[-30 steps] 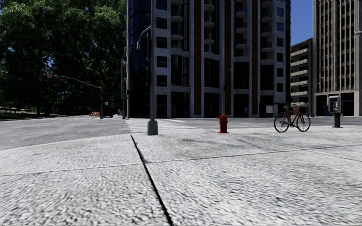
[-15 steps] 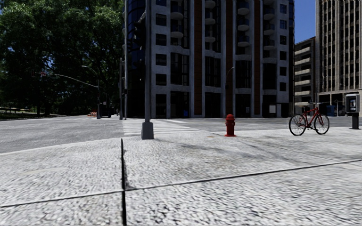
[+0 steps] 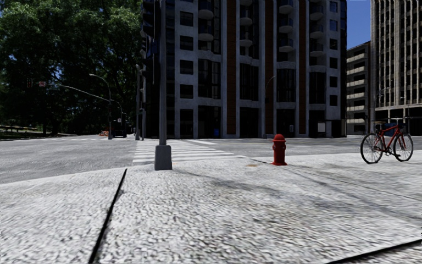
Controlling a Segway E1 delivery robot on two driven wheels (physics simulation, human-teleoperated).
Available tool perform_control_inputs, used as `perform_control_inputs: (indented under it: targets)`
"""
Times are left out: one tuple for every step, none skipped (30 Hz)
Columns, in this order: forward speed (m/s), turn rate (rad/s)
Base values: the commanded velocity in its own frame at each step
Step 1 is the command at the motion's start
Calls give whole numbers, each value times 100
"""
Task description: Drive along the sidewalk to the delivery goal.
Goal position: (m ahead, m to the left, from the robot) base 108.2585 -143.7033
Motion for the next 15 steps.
perform_control_inputs:
  targets:
    - [200, 0]
    - [200, 0]
    - [200, 0]
    - [200, 0]
    - [200, 0]
    - [200, 0]
    - [200, 0]
    - [200, 0]
    - [200, 0]
    - [200, 0]
    - [200, 0]
    - [200, 0]
    - [200, 0]
    - [200, 0]
    - [200, 0]
